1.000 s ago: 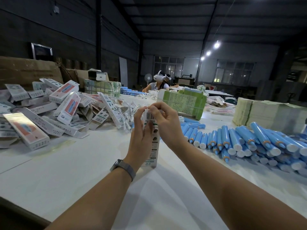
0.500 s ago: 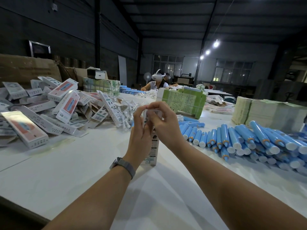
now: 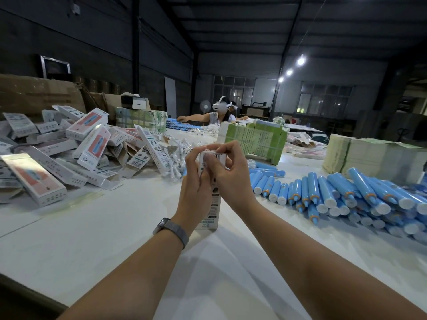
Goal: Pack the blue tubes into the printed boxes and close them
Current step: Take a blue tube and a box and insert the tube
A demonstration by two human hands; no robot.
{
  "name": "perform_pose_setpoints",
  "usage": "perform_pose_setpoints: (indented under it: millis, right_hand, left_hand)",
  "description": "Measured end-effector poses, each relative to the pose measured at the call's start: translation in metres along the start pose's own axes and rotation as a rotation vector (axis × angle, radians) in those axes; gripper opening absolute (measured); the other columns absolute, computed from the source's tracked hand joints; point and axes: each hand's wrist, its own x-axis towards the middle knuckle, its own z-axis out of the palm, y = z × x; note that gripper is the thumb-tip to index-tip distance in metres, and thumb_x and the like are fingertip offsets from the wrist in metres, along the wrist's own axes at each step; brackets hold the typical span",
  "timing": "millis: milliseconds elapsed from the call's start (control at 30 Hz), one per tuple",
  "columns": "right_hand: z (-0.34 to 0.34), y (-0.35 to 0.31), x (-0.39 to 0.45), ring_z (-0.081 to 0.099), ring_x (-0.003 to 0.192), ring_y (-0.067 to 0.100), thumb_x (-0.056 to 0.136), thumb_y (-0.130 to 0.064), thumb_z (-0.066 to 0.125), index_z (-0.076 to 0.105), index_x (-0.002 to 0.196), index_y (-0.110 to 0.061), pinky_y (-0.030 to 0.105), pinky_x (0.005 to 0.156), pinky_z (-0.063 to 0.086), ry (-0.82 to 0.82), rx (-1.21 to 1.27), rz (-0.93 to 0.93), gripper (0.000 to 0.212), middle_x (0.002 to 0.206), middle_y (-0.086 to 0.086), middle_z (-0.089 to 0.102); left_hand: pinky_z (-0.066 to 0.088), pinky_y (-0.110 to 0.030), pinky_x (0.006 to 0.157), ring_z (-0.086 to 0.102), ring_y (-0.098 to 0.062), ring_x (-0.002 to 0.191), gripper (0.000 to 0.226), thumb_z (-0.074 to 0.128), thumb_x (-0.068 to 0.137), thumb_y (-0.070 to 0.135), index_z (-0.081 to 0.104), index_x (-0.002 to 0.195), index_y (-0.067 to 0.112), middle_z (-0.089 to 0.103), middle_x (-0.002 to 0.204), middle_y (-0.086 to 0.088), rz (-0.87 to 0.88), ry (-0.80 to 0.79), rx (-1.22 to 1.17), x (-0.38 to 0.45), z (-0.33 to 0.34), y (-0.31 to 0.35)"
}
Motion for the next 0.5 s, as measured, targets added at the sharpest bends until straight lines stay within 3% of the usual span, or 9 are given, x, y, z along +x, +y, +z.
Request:
perform_pose_setpoints:
  millis: [200,300,400,500]
  right_hand:
    - [0.0004,0.0022,-0.0016,0.067,0.098,0.030,0.092,-0.007,0.065,0.048,0.091,-0.021,0.056,0.085,0.054,0.003,0.014,-0.003,0.022,0.110,0.005,0.066]
    - [0.0022,0.0040,-0.0031,0.068,0.090,0.022,0.089,-0.013,0.068,0.046,0.092,-0.024,0.051,0.081,0.057,0.000,0.010,-0.009,0.025,0.110,0.002,0.064]
    - [0.0040,0.0052,-0.0044,0.065,0.089,0.010,0.080,-0.027,0.075,0.045,0.092,-0.032,0.032,0.078,0.056,0.012,-0.038,-0.051,0.033,0.106,-0.006,0.064]
    - [0.0053,0.0064,-0.0041,0.065,0.093,0.015,0.069,-0.041,0.078,0.042,0.088,-0.043,0.039,0.081,0.057,0.029,-0.084,-0.063,0.040,0.104,-0.007,0.062]
  left_hand:
    - [0.051,-0.026,0.065,0.067,-0.006,0.083,0.037,0.038,0.102,0.030,0.040,0.120,0.062,0.067,0.100,0.019,0.002,0.010,0.029,-0.0007,0.0000,0.0001]
    - [0.058,-0.046,0.067,0.069,-0.010,0.083,0.043,0.035,0.100,0.027,0.036,0.121,0.065,0.068,0.099,0.021,-0.002,0.018,0.135,-0.0021,-0.0028,-0.0016]
    - [0.058,-0.055,0.067,0.069,-0.011,0.079,0.043,0.034,0.101,0.029,0.035,0.124,0.064,0.069,0.098,0.021,-0.001,0.026,0.160,-0.0037,-0.0044,-0.0026]
    - [0.056,-0.063,0.080,0.070,-0.025,0.093,0.041,0.036,0.100,0.025,0.046,0.127,0.054,0.071,0.105,0.010,-0.072,0.051,-0.015,-0.0021,-0.0017,-0.0041]
